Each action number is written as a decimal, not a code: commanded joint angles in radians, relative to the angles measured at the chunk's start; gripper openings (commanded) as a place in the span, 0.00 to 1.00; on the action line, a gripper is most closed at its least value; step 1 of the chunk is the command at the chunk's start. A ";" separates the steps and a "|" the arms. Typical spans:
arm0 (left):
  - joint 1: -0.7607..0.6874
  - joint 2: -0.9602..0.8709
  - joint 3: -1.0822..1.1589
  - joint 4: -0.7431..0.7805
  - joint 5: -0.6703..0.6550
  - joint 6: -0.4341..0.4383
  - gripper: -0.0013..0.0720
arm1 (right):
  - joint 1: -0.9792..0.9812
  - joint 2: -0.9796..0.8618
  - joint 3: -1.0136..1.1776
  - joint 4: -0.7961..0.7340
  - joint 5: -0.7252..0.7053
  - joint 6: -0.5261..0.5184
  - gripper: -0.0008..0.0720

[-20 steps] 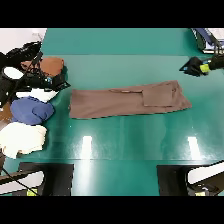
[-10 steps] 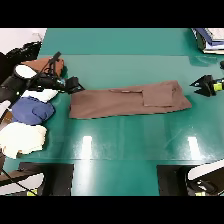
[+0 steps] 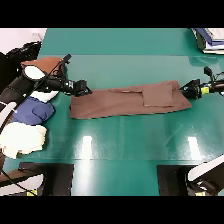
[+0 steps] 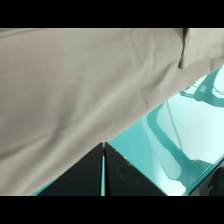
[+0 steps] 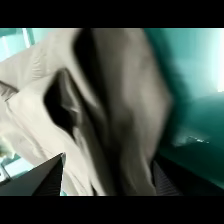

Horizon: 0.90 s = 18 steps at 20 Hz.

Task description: Fold the shirts.

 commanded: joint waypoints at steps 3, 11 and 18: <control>-0.073 -0.016 0.002 -0.001 0.081 -0.005 0.05 | 0.081 -0.006 -0.001 -0.008 0.039 -0.013 0.80; -0.229 -0.253 0.224 0.010 0.127 -0.004 0.05 | 0.143 0.032 -0.001 -0.009 0.062 -0.014 0.03; -0.354 -0.573 0.565 0.029 0.126 -0.031 0.05 | 0.229 0.313 0.000 -0.006 0.032 0.155 0.03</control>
